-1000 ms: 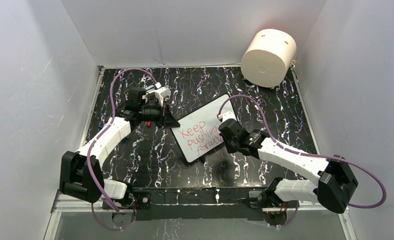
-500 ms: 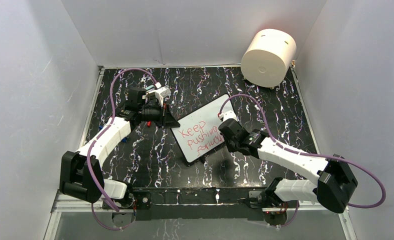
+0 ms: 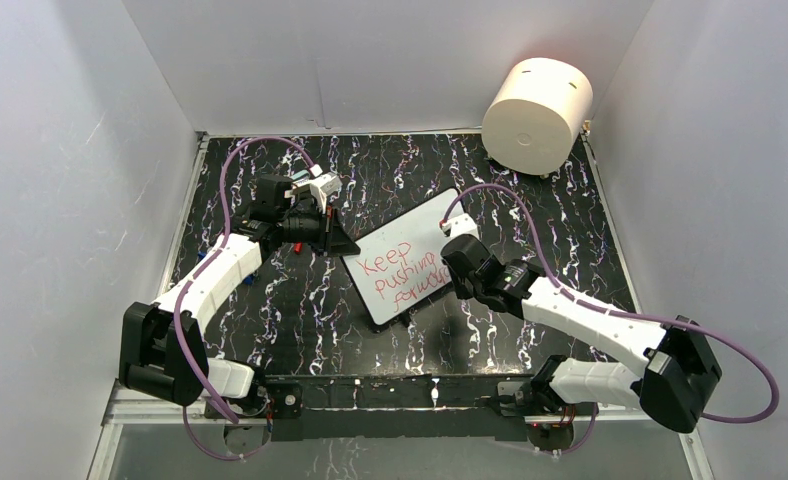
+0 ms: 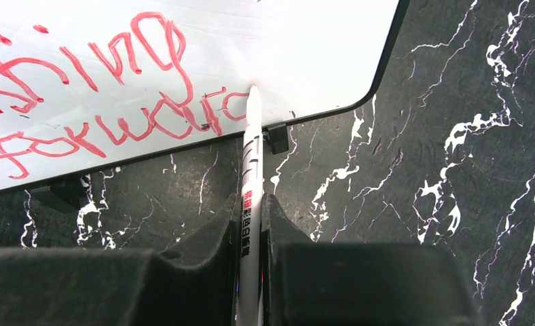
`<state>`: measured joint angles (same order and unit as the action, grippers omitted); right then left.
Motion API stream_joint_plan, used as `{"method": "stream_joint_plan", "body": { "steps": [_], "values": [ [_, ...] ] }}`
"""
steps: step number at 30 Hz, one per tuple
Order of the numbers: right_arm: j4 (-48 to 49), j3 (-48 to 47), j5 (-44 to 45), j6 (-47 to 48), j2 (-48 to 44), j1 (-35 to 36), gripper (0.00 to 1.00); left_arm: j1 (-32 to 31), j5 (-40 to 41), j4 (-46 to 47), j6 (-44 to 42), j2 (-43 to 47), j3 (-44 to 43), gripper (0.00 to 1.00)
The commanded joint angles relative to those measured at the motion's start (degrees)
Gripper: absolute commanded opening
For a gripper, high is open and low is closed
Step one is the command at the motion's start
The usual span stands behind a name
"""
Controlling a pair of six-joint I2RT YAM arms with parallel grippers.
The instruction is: Write a sentence on the whiteboard
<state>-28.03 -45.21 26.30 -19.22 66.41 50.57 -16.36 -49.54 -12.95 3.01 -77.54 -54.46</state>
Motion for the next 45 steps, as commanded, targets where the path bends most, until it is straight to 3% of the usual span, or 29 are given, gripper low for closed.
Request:
{"method": "stream_joint_plan", "body": {
  "steps": [1, 20, 45],
  "values": [
    [2.93, -1.58, 1.89, 0.98, -1.64, -0.34, 0.0, -0.27, 9.37, -4.52, -2.74, -2.71, 1.12, 0.0],
    [5.09, -4.39, 2.11, 3.44, 0.39, -0.42, 0.0, -0.25, 9.35, -4.58, -2.75, -2.71, 1.15, 0.0],
    [0.12, -1.2, -0.9, 0.44, 1.44, -0.47, 0.0, -0.3, 9.39, -4.56, -2.74, -2.62, 1.16, 0.0]
  ]
}}
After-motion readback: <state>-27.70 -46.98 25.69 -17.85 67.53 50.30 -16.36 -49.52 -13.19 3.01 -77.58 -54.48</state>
